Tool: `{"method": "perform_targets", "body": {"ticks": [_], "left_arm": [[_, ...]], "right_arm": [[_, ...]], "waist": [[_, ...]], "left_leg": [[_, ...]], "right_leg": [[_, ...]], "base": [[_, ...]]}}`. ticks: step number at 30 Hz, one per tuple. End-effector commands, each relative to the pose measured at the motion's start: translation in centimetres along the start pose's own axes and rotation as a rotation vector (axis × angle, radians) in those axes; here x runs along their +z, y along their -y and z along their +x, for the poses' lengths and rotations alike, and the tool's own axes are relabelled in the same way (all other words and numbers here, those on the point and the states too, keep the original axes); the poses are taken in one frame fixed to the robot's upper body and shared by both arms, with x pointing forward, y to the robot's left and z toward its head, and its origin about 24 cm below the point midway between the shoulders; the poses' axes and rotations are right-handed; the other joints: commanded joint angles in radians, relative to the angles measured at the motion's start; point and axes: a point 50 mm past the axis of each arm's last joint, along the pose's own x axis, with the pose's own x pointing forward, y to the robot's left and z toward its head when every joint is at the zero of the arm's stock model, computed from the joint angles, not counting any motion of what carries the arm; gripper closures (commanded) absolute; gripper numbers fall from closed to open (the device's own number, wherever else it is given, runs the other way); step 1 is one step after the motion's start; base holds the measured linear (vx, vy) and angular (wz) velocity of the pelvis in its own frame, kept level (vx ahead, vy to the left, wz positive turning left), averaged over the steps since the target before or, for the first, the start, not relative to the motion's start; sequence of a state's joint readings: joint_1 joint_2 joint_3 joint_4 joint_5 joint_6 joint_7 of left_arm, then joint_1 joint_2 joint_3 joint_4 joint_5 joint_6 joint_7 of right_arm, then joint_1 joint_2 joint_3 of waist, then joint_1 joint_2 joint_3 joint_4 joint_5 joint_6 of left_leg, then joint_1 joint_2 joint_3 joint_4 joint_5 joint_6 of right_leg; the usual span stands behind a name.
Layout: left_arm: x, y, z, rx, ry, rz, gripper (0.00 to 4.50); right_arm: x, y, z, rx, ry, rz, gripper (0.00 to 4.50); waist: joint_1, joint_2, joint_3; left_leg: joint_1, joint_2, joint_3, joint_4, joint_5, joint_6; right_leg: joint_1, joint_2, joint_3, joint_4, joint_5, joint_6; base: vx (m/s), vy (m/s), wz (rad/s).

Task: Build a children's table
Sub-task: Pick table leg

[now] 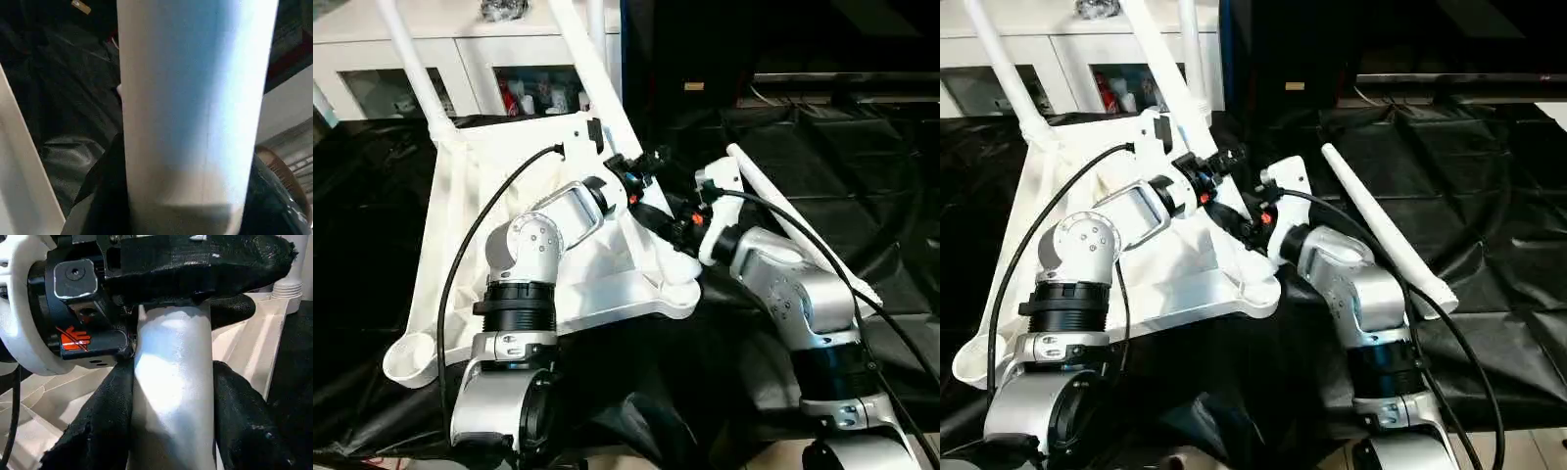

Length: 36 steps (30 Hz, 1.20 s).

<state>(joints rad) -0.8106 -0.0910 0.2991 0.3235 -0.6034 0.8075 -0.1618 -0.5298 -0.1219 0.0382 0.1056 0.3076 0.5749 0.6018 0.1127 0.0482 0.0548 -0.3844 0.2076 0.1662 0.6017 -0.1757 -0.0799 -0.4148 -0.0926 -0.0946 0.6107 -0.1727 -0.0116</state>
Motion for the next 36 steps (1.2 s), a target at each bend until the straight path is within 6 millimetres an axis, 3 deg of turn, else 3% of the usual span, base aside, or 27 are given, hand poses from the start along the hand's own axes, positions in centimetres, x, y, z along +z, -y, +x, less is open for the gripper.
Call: {"method": "perform_targets", "body": {"ticks": [1,3,4,5,11,15,18,22,30,32,35,36], "left_arm": [[0.4,0.6,0.2,-0.008,0.014,0.016,2.62],[0.5,0.8,0.1,-0.031,0.019,0.018,2.62],[0.5,0.9,0.1,-0.043,0.018,0.023,2.62],[0.6,1.0,0.0,-0.058,0.016,0.039,2.62],[0.9,1.2,-0.4,-0.144,-0.001,0.111,2.63],[1.0,1.8,-1.4,-0.337,-0.092,0.203,2.63],[1.0,1.9,-1.6,-0.372,-0.107,0.216,2.63],[0.7,3.9,-2.8,-0.616,-0.17,0.264,2.63],[0.1,4.8,-3.0,-0.705,-0.181,0.278,2.63],[0.1,4.7,-3.0,-0.705,-0.183,0.28,2.63],[0.1,4.6,-3.2,-0.713,-0.186,0.281,2.63],[0.1,4.6,-3.2,-0.711,-0.186,0.282,2.63]], "right_arm": [[0.6,-0.3,0.4,0.016,0.01,-0.027,2.66],[0.6,-0.4,0.3,0.043,0.014,-0.015,2.66],[0.7,-0.4,0.2,0.05,0.018,-0.007,2.1],[0.8,-0.3,0.1,0.059,0.021,0.006,1.96],[1.5,0.8,-1.4,0.101,0.009,0.058,1.56],[1.8,0.4,-4.0,0.322,-0.065,0.103,1.55],[1.8,0.4,-4.2,0.341,-0.072,0.106,1.55],[1.4,0.2,-4.6,0.395,-0.129,0.106,1.55],[0.8,-0.4,-4.2,0.432,-0.169,0.123,1.55],[0.6,-0.4,-4.2,0.429,-0.178,0.127,1.9],[0.6,-0.3,-4.2,0.425,-0.175,0.136,1.95],[0.6,-0.2,-4.2,0.419,-0.174,0.14,2.16]], "waist": [[0.0,-0.024,-0.082],[0.0,-0.025,-0.082],[0.0,-0.025,-0.081],[0.0,-0.026,-0.081],[0.002,-0.024,-0.081],[0.006,-0.025,-0.082],[0.006,-0.025,-0.083],[0.006,-0.024,-0.082],[0.005,-0.025,-0.08],[0.004,-0.025,-0.08],[0.005,-0.025,-0.082],[0.005,-0.024,-0.081]], "left_leg": [[0.004,0.003,0.005,-0.055,-0.065,0.07],[0.005,0.004,0.005,-0.055,-0.068,0.069],[0.005,0.005,0.005,-0.055,-0.068,0.069],[0.005,0.004,0.005,-0.055,-0.068,0.07],[0.006,0.004,0.005,-0.054,-0.06,0.079],[0.005,0.004,0.004,-0.053,-0.058,0.086],[0.005,0.006,0.005,-0.052,-0.053,0.088],[0.008,0.009,0.006,-0.053,-0.07,0.069],[0.006,0.008,0.006,-0.055,-0.085,0.05],[0.006,0.008,0.006,-0.055,-0.086,0.048],[0.006,0.007,0.006,-0.054,-0.081,0.049],[0.006,0.007,0.006,-0.055,-0.081,0.048]], "right_leg": [[0.07,-0.041,0.042,-0.066,-0.131,-0.166],[0.071,-0.041,0.042,-0.066,-0.138,-0.165],[0.071,-0.041,0.042,-0.066,-0.137,-0.166],[0.071,-0.041,0.042,-0.066,-0.135,-0.167],[0.073,-0.04,0.043,-0.063,-0.113,-0.18],[0.077,-0.039,0.043,-0.06,-0.106,-0.18],[0.074,-0.042,0.043,-0.058,-0.097,-0.189],[0.072,-0.045,0.043,-0.059,-0.138,-0.208],[0.071,-0.043,0.043,-0.065,-0.185,-0.179],[0.072,-0.043,0.043,-0.065,-0.183,-0.179],[0.072,-0.043,0.043,-0.063,-0.171,-0.179],[0.071,-0.042,0.043,-0.063,-0.174,-0.178]], "base": [[0.0,0.0,0.0],[0.0,0.0,0.0],[0.0,0.0,0.0],[0.0,0.0,0.0],[0.0,0.0,0.0],[0.0,0.0,0.0],[0.0,0.0,0.0],[0.0,0.0,0.0],[0.0,0.0,0.0],[0.0,0.0,0.0],[0.0,0.0,0.0],[0.0,0.0,0.0]]}}
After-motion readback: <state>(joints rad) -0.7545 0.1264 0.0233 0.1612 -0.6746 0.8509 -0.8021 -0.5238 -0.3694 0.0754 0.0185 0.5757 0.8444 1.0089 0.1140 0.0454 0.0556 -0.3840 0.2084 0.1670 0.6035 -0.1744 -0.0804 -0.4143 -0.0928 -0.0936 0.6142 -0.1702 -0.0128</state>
